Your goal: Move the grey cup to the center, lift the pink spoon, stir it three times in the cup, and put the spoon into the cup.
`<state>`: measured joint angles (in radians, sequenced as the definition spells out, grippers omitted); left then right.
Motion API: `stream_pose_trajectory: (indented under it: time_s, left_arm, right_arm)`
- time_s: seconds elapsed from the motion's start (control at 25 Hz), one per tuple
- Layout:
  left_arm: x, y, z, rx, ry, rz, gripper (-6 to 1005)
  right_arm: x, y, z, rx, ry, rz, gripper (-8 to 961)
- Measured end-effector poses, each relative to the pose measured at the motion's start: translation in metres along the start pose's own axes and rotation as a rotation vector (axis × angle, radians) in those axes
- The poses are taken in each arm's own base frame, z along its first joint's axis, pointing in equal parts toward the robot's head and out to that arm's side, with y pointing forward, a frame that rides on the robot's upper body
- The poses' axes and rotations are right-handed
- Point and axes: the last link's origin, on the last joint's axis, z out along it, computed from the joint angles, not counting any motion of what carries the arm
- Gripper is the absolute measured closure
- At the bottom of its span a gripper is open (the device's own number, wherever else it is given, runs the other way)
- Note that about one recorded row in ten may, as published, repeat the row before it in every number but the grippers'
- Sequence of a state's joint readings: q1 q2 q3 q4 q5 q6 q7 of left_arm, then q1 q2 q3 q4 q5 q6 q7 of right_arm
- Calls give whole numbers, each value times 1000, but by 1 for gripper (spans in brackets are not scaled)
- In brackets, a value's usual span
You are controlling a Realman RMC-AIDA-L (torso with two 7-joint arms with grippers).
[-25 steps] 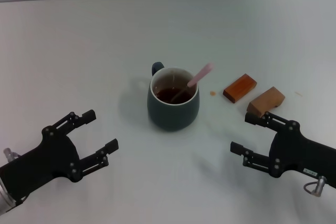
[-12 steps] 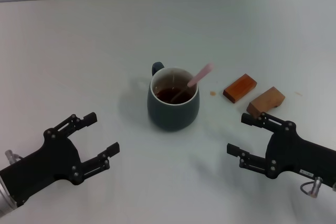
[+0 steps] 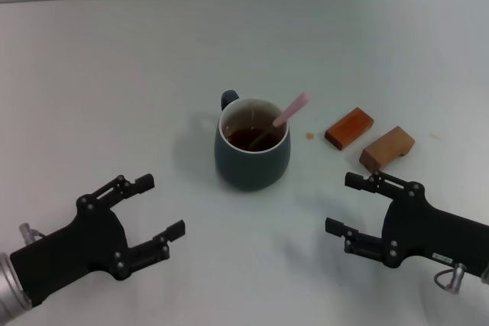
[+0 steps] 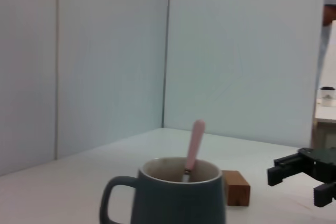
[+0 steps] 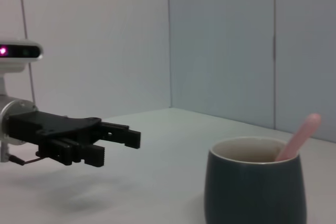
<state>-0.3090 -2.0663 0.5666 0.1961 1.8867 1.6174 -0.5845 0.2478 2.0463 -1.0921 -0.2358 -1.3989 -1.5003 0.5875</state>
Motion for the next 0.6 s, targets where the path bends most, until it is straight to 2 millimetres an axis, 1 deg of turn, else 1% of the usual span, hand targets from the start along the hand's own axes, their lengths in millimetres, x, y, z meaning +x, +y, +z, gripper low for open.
stream_pose_trajectory:
  time_s: [0.6]
  left_arm:
    - [-1,2,2,-13,-5,3,185]
  right_arm:
    - [-2,1,6,-33,2,-10,208]
